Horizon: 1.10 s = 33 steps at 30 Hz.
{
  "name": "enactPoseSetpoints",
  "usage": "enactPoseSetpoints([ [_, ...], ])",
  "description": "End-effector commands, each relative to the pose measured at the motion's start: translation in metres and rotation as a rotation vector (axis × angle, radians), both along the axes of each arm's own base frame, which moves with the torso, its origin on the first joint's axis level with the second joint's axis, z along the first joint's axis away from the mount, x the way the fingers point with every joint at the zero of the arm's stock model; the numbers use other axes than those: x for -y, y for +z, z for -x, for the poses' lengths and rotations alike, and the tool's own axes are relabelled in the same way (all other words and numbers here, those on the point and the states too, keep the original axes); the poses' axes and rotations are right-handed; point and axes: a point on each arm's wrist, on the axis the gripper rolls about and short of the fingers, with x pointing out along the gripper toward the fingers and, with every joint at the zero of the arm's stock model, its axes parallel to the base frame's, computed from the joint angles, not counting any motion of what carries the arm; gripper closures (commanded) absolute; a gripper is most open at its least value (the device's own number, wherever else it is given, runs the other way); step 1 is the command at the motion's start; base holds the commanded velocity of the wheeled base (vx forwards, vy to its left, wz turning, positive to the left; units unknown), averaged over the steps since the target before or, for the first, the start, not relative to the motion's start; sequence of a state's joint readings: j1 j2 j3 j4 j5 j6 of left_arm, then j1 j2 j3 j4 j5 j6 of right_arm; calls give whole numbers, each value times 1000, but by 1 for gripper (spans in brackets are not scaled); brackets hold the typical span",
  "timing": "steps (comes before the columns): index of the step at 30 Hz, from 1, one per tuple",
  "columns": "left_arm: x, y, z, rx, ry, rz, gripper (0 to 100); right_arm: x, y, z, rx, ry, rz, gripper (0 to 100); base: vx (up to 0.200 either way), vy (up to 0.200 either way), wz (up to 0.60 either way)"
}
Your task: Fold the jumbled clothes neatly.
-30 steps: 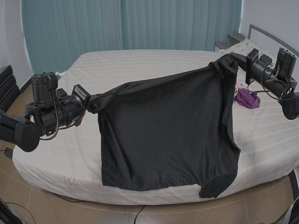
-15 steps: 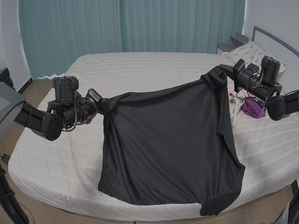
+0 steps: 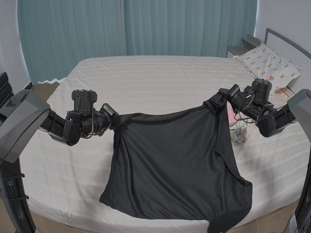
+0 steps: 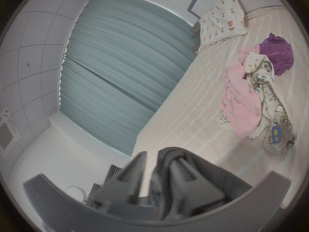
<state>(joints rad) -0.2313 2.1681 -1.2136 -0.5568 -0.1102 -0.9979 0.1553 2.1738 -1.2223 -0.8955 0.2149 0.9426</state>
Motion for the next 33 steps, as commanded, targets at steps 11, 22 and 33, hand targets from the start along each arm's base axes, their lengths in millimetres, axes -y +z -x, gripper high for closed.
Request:
enactPoseSetpoints([
  [11, 1, -28, -12, -41, 71, -38, 0, -1, -52, -33, -52, -208, 82, 0, 0, 0, 0],
  [22, -14, -16, 18, -72, 77, -38, 0, 19, -71, -4, -183, -209, 165, 0, 0, 0, 0],
  [33, -29, -39, 110, -167, -9, -17, 0, 26, -105, 77, -397, -204, 176, 0, 0, 0, 0],
])
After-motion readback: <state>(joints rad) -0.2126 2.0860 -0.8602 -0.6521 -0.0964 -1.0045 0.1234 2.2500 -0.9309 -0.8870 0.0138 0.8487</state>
